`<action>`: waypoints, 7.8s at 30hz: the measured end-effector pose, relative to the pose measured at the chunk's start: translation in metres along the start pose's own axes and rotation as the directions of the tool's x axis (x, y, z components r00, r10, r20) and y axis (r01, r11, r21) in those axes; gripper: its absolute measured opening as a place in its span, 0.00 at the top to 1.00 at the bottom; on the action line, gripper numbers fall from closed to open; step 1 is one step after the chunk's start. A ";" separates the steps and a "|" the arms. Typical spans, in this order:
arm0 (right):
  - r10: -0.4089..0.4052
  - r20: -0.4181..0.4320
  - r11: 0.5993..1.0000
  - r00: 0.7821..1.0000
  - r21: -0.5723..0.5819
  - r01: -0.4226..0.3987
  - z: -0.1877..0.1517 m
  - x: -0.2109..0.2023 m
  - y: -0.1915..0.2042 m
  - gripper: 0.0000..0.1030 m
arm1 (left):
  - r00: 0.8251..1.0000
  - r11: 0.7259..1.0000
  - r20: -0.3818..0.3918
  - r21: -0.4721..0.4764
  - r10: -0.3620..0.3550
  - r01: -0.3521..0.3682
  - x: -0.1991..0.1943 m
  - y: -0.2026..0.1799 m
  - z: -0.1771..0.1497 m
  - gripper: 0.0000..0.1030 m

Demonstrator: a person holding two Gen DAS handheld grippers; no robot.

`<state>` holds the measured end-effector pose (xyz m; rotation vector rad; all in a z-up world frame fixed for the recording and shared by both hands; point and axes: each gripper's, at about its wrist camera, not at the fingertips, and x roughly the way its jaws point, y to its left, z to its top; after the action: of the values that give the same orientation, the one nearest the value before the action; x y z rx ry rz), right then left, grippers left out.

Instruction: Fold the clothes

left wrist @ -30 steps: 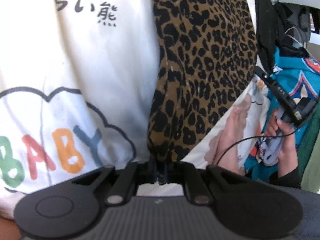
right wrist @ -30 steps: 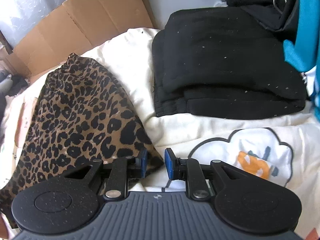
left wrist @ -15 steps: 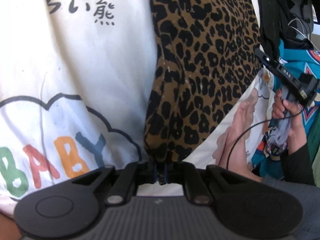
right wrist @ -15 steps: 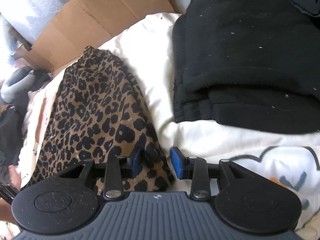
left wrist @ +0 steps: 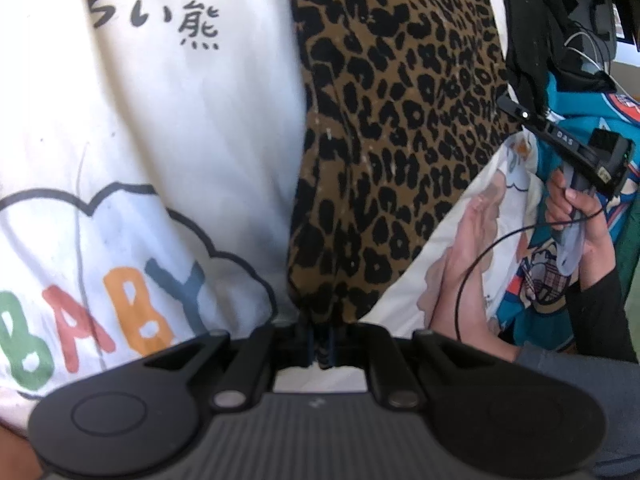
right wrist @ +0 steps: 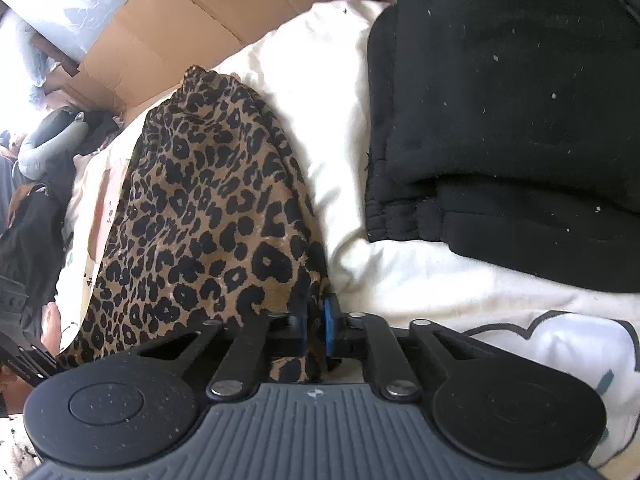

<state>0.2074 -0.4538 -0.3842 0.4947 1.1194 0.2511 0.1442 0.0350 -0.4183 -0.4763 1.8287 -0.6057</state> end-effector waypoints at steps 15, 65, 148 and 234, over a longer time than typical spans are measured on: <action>0.097 0.005 0.983 0.995 0.153 -0.097 -0.014 -0.033 0.021 0.98 | 1.000 0.999 0.007 -0.021 0.029 -0.028 -0.051 0.002 -0.001 0.93; 0.139 -0.223 0.989 0.965 0.082 -0.123 -0.012 0.006 0.005 0.96 | 0.991 0.999 0.135 0.024 0.023 -0.026 -0.036 0.020 -0.016 0.94; 0.211 -0.019 0.941 0.977 0.276 -0.198 0.003 0.001 0.024 0.96 | 0.935 0.994 0.354 -0.092 -0.016 0.052 -0.120 0.061 0.048 0.95; -0.114 0.117 0.991 0.987 -0.050 0.121 0.027 0.031 0.073 0.94 | 0.804 0.946 0.549 0.067 0.229 -0.316 -0.116 0.032 0.071 0.92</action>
<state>0.2486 -0.3842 -0.3631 0.3858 1.0235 0.1497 0.2476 0.1166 -0.3715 -0.2323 1.2673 -0.3608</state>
